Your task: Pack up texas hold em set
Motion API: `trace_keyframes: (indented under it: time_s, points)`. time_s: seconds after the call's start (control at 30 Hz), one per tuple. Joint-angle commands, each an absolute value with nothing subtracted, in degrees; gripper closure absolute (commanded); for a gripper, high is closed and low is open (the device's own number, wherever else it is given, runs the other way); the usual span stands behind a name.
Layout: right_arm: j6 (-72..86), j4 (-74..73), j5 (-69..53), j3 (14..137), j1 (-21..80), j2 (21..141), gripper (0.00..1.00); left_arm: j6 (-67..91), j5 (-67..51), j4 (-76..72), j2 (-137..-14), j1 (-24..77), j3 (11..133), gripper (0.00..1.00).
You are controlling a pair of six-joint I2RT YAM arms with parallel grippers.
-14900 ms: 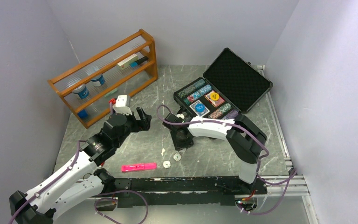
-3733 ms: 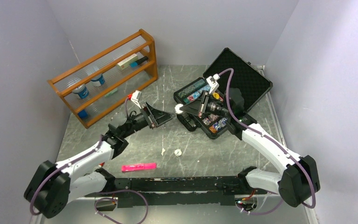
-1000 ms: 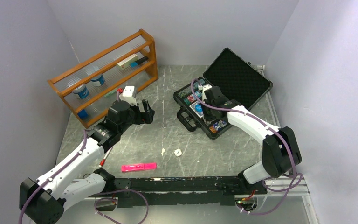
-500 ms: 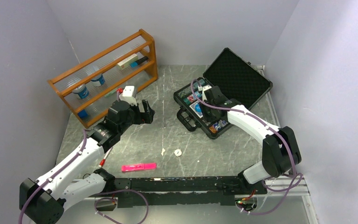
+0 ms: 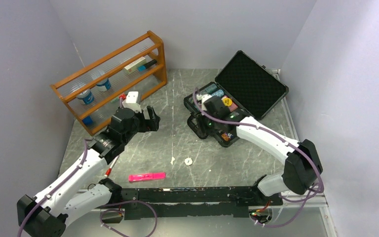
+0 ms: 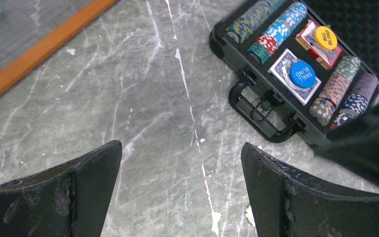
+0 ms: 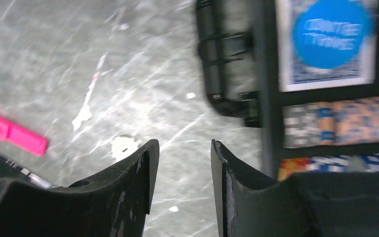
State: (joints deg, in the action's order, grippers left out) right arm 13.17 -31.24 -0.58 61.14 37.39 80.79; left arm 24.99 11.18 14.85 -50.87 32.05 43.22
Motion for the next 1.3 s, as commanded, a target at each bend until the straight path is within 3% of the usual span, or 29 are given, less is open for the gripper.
trace_keyframes:
  time_s: [0.0, 0.37, 0.53, 1.0, 1.27]
  points:
    - [19.66, -32.11, -0.09, 63.26, 45.30, 82.85, 0.51, 24.22, 16.70, 16.52, -49.21, 31.90, 47.06, 0.05]
    - [26.75, -33.85, 2.12, 64.84, 56.29, 93.38, 0.31, 27.32, 22.98, 20.06, -42.44, 31.90, 43.51, 0.04]
    - [28.23, -35.92, 3.24, 66.68, 58.62, 97.67, 0.29, 28.02, 23.58, 20.85, -41.66, 31.90, 43.09, 0.04]
    - [32.90, -40.55, 8.48, 69.12, 60.60, 107.30, 0.35, 27.89, 24.86, 23.68, -38.02, 31.88, 42.19, 0.04]
    - [32.51, -38.89, 6.53, 64.42, 60.40, 112.36, 0.50, 30.53, 23.37, 24.67, -33.93, 31.90, 39.22, 0.04]
